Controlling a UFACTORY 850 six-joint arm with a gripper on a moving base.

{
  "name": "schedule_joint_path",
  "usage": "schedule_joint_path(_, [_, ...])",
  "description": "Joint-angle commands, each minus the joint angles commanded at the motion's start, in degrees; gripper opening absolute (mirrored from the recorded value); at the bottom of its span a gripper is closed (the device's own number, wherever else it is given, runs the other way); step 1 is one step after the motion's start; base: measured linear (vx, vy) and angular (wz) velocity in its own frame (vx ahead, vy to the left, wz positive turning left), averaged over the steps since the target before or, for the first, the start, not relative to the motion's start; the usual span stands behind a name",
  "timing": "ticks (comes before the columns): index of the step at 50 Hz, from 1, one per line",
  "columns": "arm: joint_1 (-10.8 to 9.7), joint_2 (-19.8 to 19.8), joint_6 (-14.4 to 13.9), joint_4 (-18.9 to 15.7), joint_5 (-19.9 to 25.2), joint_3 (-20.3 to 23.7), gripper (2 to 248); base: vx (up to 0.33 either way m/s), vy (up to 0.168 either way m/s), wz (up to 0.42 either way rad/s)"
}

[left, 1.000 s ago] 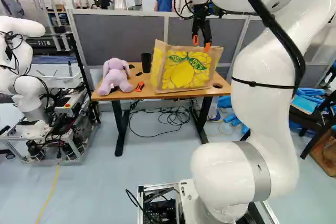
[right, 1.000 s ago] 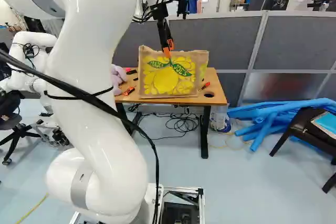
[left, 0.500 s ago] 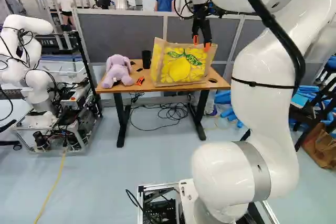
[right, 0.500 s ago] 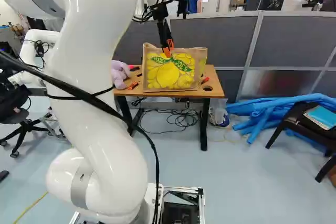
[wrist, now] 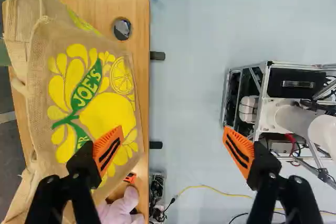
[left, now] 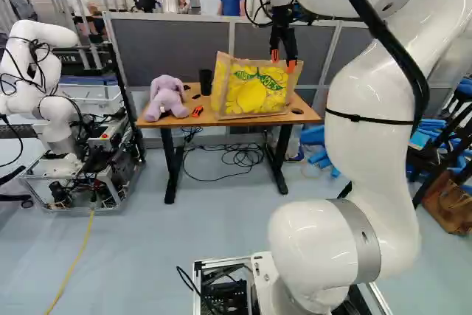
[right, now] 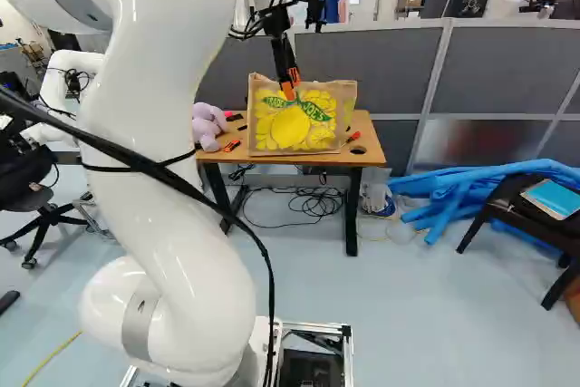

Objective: Pick up the bag on the ground and place it on the table

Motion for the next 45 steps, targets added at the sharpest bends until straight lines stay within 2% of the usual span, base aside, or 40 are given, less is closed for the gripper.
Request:
schedule_joint_path(23, [0.0, 0.4, -1.0, 0.1, 1.4, 1.0, 247, 0.0, 0.0, 0.0])
schedule_joint_path(45, [0.2, 1.6, -4.1, 0.5, 5.9, 4.3, 247, 0.0, 0.0, 0.0])
